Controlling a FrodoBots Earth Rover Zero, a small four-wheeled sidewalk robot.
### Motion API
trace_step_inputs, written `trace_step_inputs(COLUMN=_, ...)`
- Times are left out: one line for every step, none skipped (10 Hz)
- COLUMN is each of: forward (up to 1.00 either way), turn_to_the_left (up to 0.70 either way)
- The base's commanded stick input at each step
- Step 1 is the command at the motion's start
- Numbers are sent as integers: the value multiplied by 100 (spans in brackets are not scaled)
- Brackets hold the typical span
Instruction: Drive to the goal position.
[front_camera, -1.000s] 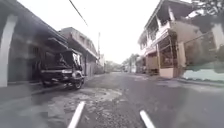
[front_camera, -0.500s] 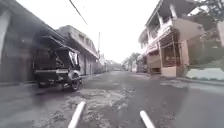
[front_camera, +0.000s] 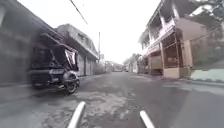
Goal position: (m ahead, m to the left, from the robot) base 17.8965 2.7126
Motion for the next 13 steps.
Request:
trace_step_inputs(forward=70, turn_to_the_left=0)
trace_step_inputs(forward=70, turn_to_the_left=0)
trace_step_inputs(forward=70, turn_to_the_left=0)
trace_step_inputs(forward=70, turn_to_the_left=0)
trace_step_inputs(forward=70, turn_to_the_left=0)
trace_step_inputs(forward=70, turn_to_the_left=0)
trace_step_inputs(forward=70, turn_to_the_left=0)
trace_step_inputs(forward=70, turn_to_the_left=0)
trace_step_inputs(forward=70, turn_to_the_left=0)
trace_step_inputs(forward=70, turn_to_the_left=0)
trace_step_inputs(forward=70, turn_to_the_left=0)
trace_step_inputs(forward=70, turn_to_the_left=0)
trace_step_inputs(forward=70, turn_to_the_left=0)
